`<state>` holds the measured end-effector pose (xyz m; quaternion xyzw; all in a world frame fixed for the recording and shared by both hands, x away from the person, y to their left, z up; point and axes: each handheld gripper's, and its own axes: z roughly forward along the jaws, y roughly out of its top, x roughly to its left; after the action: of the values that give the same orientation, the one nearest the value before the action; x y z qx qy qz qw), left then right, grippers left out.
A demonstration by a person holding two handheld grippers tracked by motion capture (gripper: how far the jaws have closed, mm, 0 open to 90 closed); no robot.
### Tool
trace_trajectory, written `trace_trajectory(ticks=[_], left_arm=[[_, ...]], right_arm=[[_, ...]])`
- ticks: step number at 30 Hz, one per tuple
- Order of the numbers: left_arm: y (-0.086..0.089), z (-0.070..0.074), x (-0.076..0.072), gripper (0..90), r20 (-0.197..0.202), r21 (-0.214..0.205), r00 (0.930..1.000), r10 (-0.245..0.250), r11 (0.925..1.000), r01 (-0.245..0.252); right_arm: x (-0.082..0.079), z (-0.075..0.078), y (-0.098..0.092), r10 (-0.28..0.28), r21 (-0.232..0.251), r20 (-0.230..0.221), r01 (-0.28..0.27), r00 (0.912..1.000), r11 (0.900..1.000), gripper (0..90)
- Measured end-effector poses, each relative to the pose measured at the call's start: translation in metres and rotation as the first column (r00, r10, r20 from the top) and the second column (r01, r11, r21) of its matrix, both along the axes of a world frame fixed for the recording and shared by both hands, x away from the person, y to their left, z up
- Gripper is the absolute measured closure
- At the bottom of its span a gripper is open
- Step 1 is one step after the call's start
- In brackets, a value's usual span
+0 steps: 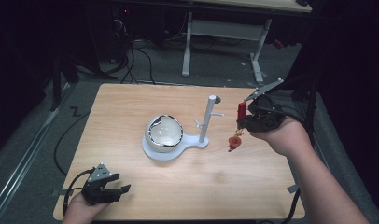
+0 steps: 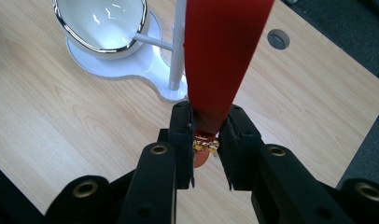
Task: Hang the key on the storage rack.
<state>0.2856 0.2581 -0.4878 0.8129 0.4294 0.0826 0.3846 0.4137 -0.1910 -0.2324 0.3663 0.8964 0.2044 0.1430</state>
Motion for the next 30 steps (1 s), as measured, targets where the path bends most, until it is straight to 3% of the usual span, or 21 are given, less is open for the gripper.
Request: trace_trajectory(ticks=[21,30], left_arm=[[0.002,-0.001,-0.002,35.4,-0.008,-0.014,1.0,0.004,0.9999,-0.004],[0.008,0.002,-0.005,35.4,0.003,-0.015,0.9998,0.018,0.9997,-0.018]], right_arm=[[0.025,0.011,0.022,0.006,0.026,0.023,-0.007,0.9997,0.9996,75.8],[0.036,0.006,0.031,0.012,0.035,0.018,-0.012,0.9998,0.9993,75.8]])
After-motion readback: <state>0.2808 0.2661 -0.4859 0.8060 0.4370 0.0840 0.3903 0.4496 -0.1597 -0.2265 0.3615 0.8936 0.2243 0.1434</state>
